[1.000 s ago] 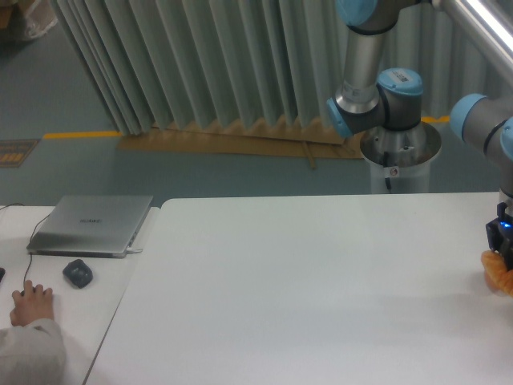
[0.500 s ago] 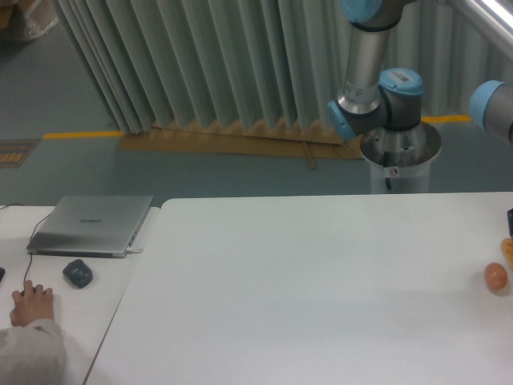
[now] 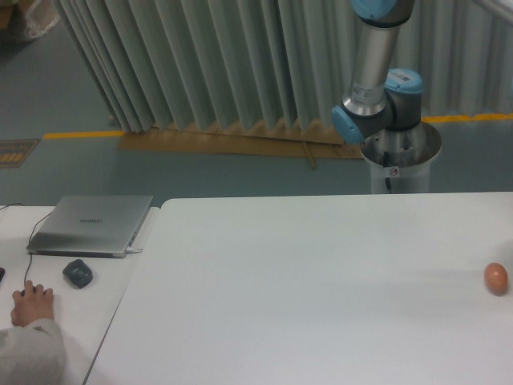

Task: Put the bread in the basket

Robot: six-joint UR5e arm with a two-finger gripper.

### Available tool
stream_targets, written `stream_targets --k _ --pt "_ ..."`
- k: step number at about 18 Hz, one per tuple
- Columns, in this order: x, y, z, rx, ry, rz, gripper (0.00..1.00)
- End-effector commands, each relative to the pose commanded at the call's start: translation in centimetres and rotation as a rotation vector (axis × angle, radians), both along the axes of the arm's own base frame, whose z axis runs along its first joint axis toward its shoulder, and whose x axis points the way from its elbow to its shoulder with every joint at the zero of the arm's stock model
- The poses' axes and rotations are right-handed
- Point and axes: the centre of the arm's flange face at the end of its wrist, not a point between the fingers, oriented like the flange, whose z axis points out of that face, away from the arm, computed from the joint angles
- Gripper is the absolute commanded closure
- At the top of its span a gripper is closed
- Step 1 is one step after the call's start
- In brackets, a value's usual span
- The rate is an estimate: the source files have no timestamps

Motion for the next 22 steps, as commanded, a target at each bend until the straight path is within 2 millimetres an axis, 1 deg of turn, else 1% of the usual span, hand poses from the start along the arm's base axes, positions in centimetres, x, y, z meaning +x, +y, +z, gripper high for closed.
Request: stream_targets --k 3,5,7,9,10,12,14,15,18,20,21,22 --pt "-1.4 -2.4 -0.3 -0.002 0.009 -0.104 0.7" --pt "-2.2 -3.8 -0.6 -0.005 0.008 -0.129 0.7" --pt "-3.4 -5.3 -1.3 -0.008 0.012 -0.167 0.7" --pt "-4.6 -6.6 -1.6 -0.021 0.046 -0.262 0.7" --pt "-5.2 -7.6 -1.7 -0.031 0.054 -0.3 0.7" --pt "-5.9 -8.6 -1.8 -0.046 0.07 -0.342 0.7" --pt "-6.3 -9.2 -2.0 -0.05 0.073 -0.383 0.7" --pt "-6.9 -10.7 -2.6 -0.04 0.066 -0.391 0.7" --pt "-7.4 -11.5 -3.1 -0.013 0.066 -0.385 0.7" --pt "-7.9 -11.4 -3.8 -0.01 0.072 -0.356 0.7" --pt "-8.1 -11.5 -3.8 -0.011 0.081 -0.351 0.69" --pt "-8.1 -11.5 -4.0 -0.011 0.079 -0.35 0.57"
